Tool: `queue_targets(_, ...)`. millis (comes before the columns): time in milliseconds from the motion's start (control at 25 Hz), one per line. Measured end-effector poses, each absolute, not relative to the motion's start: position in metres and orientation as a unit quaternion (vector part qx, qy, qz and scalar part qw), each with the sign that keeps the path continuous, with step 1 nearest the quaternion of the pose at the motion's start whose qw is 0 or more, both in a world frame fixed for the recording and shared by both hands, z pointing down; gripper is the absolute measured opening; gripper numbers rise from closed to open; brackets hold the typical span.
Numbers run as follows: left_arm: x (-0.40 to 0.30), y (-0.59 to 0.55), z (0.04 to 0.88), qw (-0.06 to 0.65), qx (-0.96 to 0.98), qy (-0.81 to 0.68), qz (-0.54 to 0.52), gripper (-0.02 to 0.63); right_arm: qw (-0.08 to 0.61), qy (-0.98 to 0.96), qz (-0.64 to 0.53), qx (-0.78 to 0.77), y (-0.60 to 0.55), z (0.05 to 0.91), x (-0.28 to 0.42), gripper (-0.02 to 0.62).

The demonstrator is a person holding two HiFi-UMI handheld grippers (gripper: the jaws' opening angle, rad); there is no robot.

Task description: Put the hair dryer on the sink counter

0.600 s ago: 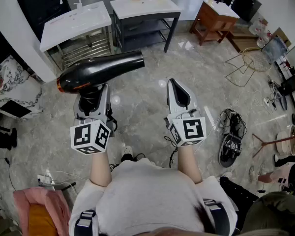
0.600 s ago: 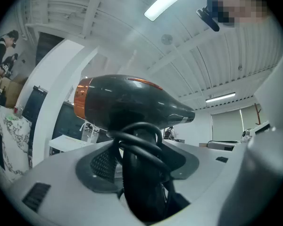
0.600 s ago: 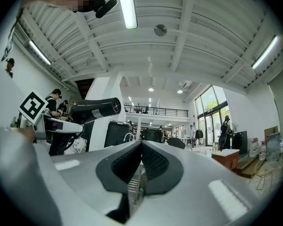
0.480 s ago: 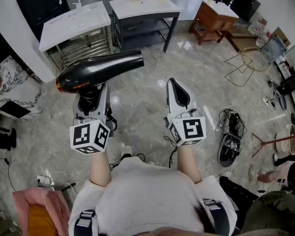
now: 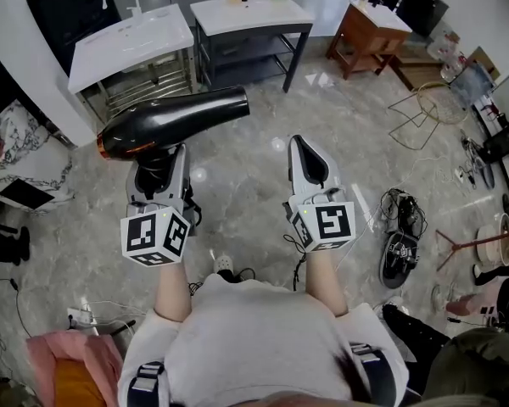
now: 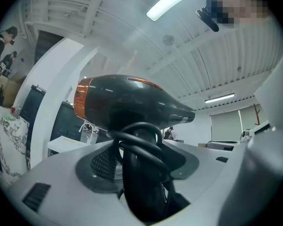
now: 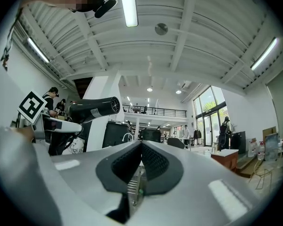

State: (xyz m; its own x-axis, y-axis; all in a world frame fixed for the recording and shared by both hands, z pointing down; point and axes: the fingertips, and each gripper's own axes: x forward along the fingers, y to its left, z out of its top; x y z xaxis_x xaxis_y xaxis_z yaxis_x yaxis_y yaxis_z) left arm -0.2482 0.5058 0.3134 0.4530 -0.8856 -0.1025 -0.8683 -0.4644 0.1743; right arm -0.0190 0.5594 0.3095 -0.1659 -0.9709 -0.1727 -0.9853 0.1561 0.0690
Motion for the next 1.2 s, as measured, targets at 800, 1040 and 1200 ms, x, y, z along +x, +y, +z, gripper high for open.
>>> queue_targets(800, -0.289, 0.43, 0.313, 0.045, 0.862, -0.496, -0.095, 0.272, 0.064, 0.746, 0.08, -0.658, 0.492, 0.307, -0.057, 0.011)
queue_targets(1040, -0.271, 0.392, 0.314, 0.043, 0.864, -0.493, -0.094, 0.271, 0.061, 0.753, 0.072, -0.651, 0.449, 0.314, -0.045, 0.011)
queue_targets(1200, -0.256, 0.359, 0.313, 0.045, 0.86, -0.498, -0.098, 0.271, 0.066, 0.759, 0.078, -0.643, 0.409, 0.309, -0.026, 0.011)
